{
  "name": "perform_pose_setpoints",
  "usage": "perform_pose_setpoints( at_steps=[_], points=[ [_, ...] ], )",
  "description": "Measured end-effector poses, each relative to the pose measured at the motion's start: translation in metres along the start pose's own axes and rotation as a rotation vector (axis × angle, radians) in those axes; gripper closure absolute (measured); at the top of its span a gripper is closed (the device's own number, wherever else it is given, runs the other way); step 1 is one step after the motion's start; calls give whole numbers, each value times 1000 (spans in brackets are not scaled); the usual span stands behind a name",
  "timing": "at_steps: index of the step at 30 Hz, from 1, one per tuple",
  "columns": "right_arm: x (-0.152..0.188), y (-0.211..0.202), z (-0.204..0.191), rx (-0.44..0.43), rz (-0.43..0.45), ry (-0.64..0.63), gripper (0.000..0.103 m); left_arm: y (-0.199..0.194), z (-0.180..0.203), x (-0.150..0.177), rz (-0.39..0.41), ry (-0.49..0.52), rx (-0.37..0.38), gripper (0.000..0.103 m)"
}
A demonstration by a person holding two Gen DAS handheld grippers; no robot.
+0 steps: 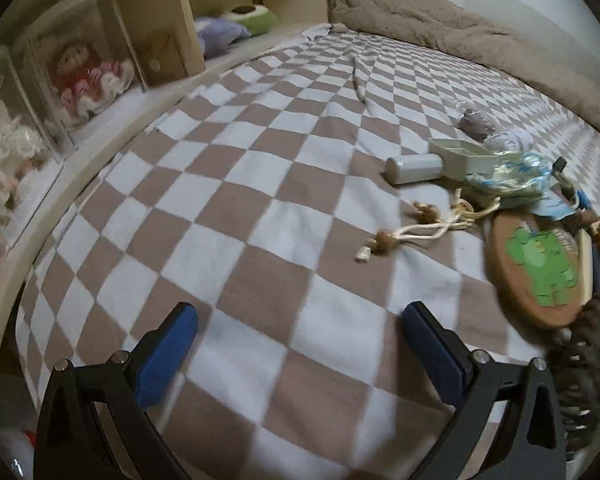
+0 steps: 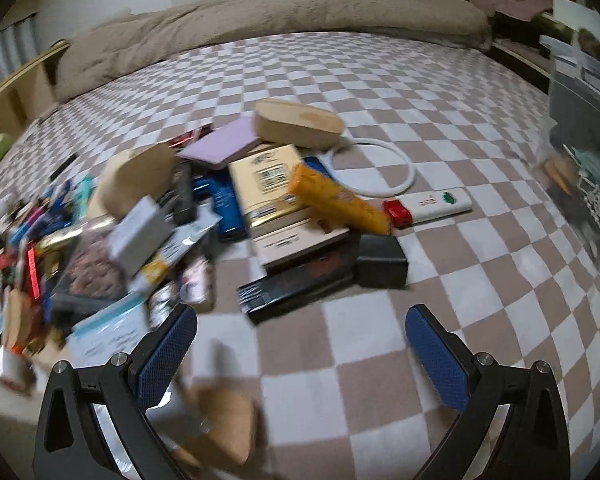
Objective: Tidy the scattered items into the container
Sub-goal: 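Lower the left gripper onto the grey-white plastic holder and grasp it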
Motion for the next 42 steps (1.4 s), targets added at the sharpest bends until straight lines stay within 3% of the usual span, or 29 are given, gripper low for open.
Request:
perform_pose_setpoints(
  at_steps=[4, 6, 11, 13, 18, 23, 29, 34, 39, 42],
  points=[
    [9, 17, -4, -1, -68, -55, 0, 4, 3, -2, -21, 32, -19, 0],
    [13, 19, -6, 6, -52, -100, 0, 5, 6, -4, -27, 48, -30, 0],
    [12, 22, 0, -26, -75, -90, 0, 12, 9, -17, -24, 73, 12, 0],
    [12, 23, 1, -27, -73, -90, 0, 12, 11, -24, -16, 81, 49, 0],
    [16, 19, 2, -37, -59, -83, 0, 8, 36, -52, -6, 68, 236, 0],
    [18, 17, 7, -39, -52, -82, 0, 15, 57, -93, -49, -8, 306, 0],
    [16, 18, 11, -52, -47, -75, 0, 39, 69, -125, -124, -128, 288, 0],
    [13, 22, 8, -58, -43, -73, 0, 54, 79, -136, -144, -129, 199, 0],
    [14, 23, 8, -62, -40, -71, 0, 57, 80, -144, -179, -159, 213, 0],
    [14, 23, 8, -61, -40, -72, 0, 65, 85, -151, -211, -145, 163, 0]
  ],
)
Point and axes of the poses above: each gripper's, at about its wrist camera, not at the fingertips, and y roughly the way its jaws point, z to its right, x to its underside, the point moved 4 cm from there along y, roughly the way its jaws point, and after that the axes turned 11 degrees about y, right-handed, at the moved point
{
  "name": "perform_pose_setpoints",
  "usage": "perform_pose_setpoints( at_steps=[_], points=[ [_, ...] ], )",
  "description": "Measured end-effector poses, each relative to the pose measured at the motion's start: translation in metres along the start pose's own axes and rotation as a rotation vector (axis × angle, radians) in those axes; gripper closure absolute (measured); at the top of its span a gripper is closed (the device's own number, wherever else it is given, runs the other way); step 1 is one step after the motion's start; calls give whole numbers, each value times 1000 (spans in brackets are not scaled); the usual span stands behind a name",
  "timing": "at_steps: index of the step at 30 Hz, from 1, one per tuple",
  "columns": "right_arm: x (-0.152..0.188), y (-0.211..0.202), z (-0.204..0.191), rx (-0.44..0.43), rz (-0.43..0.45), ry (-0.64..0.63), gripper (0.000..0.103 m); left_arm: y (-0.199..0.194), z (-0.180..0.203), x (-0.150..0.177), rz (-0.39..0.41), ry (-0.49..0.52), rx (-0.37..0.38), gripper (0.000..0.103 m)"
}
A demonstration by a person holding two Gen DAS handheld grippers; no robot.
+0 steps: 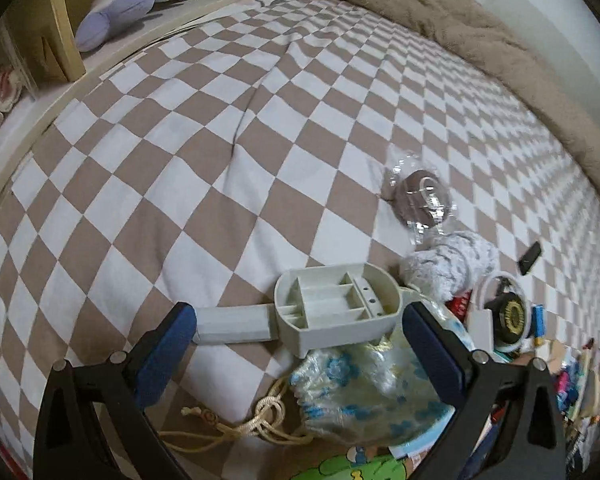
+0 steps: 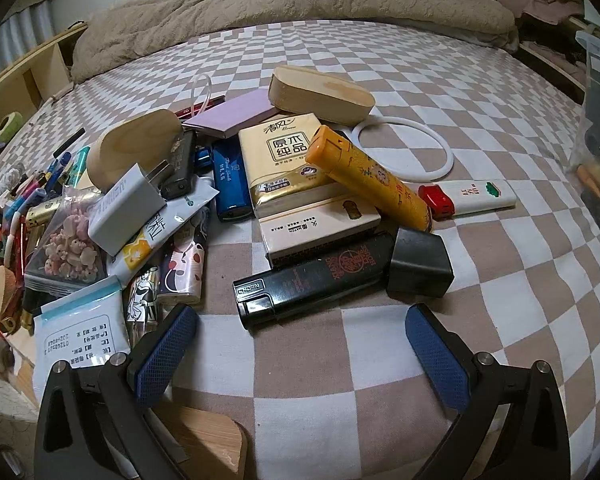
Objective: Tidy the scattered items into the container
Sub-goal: 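Lower the left gripper onto the grey-white plastic holder and grasp it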
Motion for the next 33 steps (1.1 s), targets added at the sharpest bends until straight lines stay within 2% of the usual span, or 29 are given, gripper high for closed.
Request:
perform_pose_setpoints(
  at_steps=[3, 5, 9, 11, 13, 15, 18, 24, 27, 28, 30, 32, 33],
  points=[
    [0, 0, 0, 0, 1, 0, 0, 11, 12, -10, -19, 59, -70, 0],
    [-1, 2, -1, 0, 1, -1, 0, 24, 23, -13, -63, 100, -101, 0],
    [-1, 2, -1, 0, 2, 0, 0, 40, 26, -15, -99, 94, -145, 0],
    [-2, 3, -1, -3, 2, 1, 0, 39, 24, -15, -82, 93, -125, 7],
    [-2, 2, 0, -7, 2, 3, 0, 35, 19, -14, -64, 110, -134, 27],
    [-4, 1, -2, -17, 5, 9, 0, 30, 13, -12, -47, 117, -115, 36],
    [-4, -6, 1, -52, 20, 14, 0, 24, 1, -6, -34, 123, -80, 36],
    [-10, -17, 10, -133, 34, 47, 0, 10, -27, 14, 7, 118, -90, 36],
    [-11, -15, 4, -179, 7, -24, 3, -8, -54, 37, 36, 95, -88, 36],
    [-11, -14, 2, -218, -12, -47, 7, -12, -58, 44, 45, 94, -86, 36],
    [-8, -15, -3, -244, -26, -86, 8, -24, -58, 67, 60, 98, -86, 36],
    [-8, -14, -10, -239, -37, -138, 8, -34, -59, 89, 79, 92, -70, 36],
    [-9, -13, -12, -209, -36, -162, 8, -38, -61, 96, 85, 89, -70, 36]
  ],
)
Point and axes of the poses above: each gripper's, at about its wrist camera, not at the fingertips, and y roughly the way its jaws point, z to its right, x to its underside, the point moved 4 cm from there along y, roughly the way its jaws point, and after that the axes turned 11 degrees about y, right-handed, at the moved point
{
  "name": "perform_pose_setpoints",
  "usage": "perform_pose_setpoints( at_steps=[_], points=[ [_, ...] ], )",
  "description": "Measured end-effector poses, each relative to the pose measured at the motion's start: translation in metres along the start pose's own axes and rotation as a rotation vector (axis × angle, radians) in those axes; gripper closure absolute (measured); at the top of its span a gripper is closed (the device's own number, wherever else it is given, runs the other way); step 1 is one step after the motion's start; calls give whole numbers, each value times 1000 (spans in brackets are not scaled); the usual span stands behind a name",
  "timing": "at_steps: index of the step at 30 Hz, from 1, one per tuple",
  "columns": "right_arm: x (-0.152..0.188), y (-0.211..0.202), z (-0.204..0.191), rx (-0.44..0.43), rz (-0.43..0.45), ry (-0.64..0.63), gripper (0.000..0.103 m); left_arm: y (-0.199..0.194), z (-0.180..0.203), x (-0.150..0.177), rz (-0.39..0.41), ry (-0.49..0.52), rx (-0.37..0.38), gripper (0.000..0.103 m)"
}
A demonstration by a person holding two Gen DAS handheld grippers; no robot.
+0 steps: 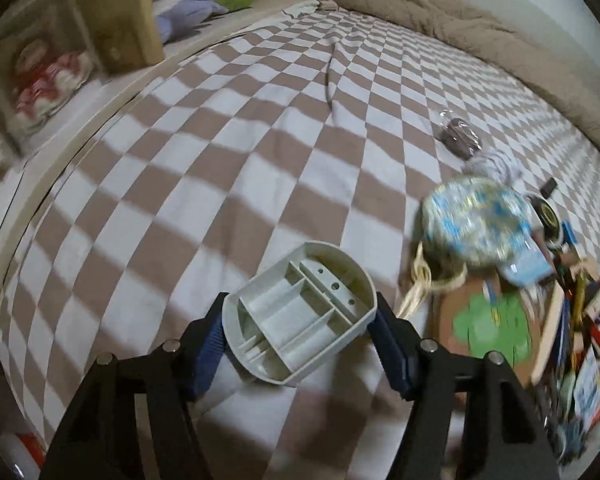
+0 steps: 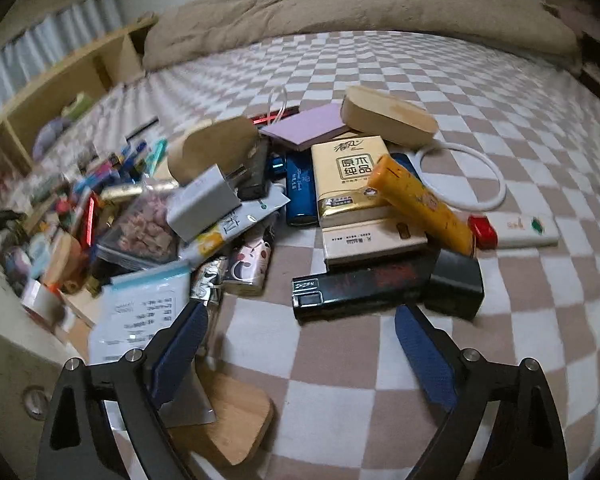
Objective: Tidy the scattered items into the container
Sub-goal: 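Lower the left gripper onto the grey-white plastic holder and grasp it, then grasp the black rectangular case with the right gripper while the left gripper holds the holder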
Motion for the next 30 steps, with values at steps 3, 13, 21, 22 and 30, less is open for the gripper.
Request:
perform_pose_setpoints(
  at_steps=[3, 13, 21, 22, 30],
  points=[
    [-7, 2, 5, 38, 5, -8, 8, -14, -3, 24, 17, 6, -10, 36],
    [-11, 25, 20, 53, -92, -70, 0, -45, 13, 73, -17, 97, 47, 36],
    [-10, 31, 12, 92, -64, -100, 0, -48, 30, 82, -18, 119, 63, 36],
    [-9, 31, 11, 103, -60, -103, 0, -47, 30, 82, -14, 114, 62, 36],
    [1, 18, 12, 137, -12, -63, 12, -43, 32, 82, 49, 202, 26, 21]
  ],
)
Point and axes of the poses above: each gripper's, at about its wrist camera, not at the fingertips, and y roughly the way its jaws point, z to its right, x to its underside, the point moved 4 cm from there along y, roughly the way its jaws point, and after that the axes turned 11 degrees about y, right-handed, at the moved point
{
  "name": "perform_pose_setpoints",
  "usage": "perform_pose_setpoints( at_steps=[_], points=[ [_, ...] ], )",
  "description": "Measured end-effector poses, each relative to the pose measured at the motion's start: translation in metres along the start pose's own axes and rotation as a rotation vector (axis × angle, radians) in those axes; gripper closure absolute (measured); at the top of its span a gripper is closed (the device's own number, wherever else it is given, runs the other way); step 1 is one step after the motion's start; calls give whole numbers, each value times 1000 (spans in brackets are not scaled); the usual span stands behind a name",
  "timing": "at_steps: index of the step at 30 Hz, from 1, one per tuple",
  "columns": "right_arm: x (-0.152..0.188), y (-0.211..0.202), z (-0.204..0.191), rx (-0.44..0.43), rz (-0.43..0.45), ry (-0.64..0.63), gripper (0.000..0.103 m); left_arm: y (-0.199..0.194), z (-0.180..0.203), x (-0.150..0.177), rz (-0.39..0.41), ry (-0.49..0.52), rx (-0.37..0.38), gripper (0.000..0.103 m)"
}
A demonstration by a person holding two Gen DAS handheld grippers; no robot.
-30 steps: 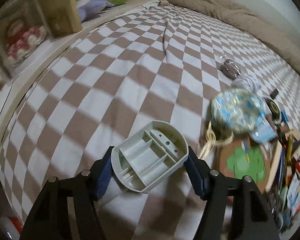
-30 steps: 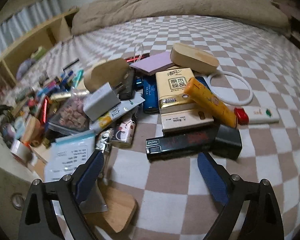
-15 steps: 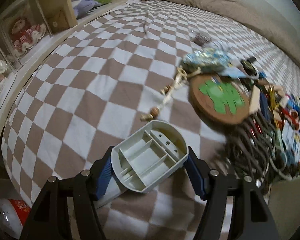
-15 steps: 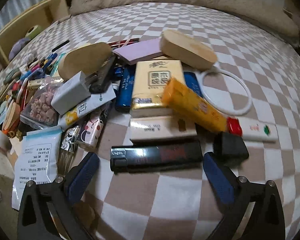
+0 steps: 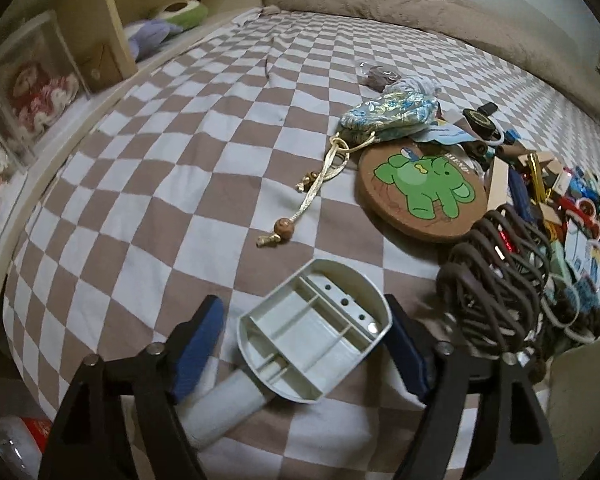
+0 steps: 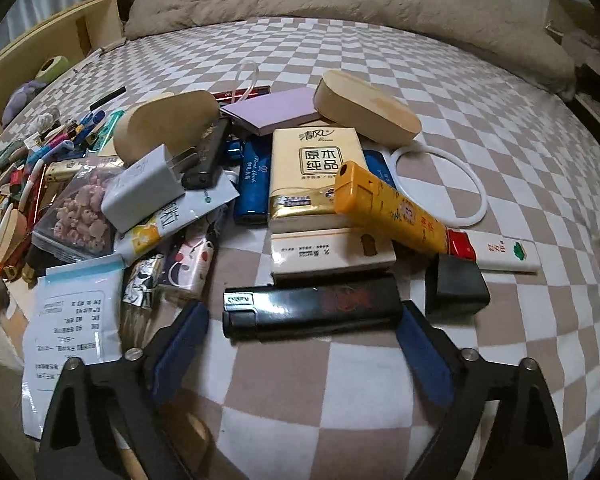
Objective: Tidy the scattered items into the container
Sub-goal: 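Grasp the black rectangular case with the right gripper while the left gripper holds the holder, then carry the black case in the right gripper and the holder in the left gripper over the box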
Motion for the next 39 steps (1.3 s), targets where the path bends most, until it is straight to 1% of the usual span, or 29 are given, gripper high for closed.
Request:
perform_pose_setpoints(
  at_steps=[3, 4, 5, 6, 10, 12, 15, 20, 22, 24, 26, 29, 31, 35, 36, 37, 39],
  points=[
    [2, -5, -3, 5, 18, 3, 21, 2, -4, 2, 17, 21, 11, 20],
    [3, -6, -3, 13, 24, 7, 22, 2, -5, 2, 20, 19, 18, 23],
    [4, -7, -2, 14, 27, 17, 22, 1, -7, 2, 23, 14, 21, 28],
    [6, -8, -2, 13, 30, 24, 22, 0, -8, 2, 28, 9, 20, 38],
    [8, -12, -3, 11, 33, 47, 22, -4, -9, 2, 22, -4, 33, 38],
    [9, -14, -3, 12, 36, 61, 22, -8, -8, 1, 23, 2, 13, 38],
    [9, -18, 0, 16, 41, 91, 22, -17, -8, -3, 47, -11, 9, 38],
    [6, -32, -4, -33, 57, 166, 22, -37, -4, -10, 99, -19, 17, 39],
    [3, -40, -11, -44, 69, 174, 22, -46, -2, -13, 122, -15, 28, 43],
    [5, -56, -14, -79, 97, 199, 22, -58, 2, -16, 155, -14, 42, 48],
    [8, -75, -21, -109, 124, 223, 22, -69, 7, -19, 185, -15, 73, 49],
    [12, -97, -33, -125, 159, 234, 22, -79, 14, -21, 208, -1, 94, 50],
    [14, -109, -38, -145, 178, 245, 22, -80, 17, -20, 206, 8, 109, 56],
    [20, -127, -50, -177, 200, 258, 22, -76, 14, -20, 194, 9, 105, 56],
    [21, -130, -53, -185, 204, 256, 22, -74, 11, -19, 186, -1, 111, 53],
    [21, -135, -57, -198, 212, 250, 22, -71, 9, -19, 179, -8, 115, 44],
    [19, -147, -68, -226, 231, 228, 22, -67, 4, -18, 171, -13, 104, 34]
  ],
)
Point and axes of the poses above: each gripper's, at about its wrist camera, not at the fingertips, and y roughly the way its jaws point, z to its right, x to its underside, the point moved 4 cm from there along y, roughly the way its jaws point, and after that the axes turned 11 degrees about y, right-handed, at the moved point
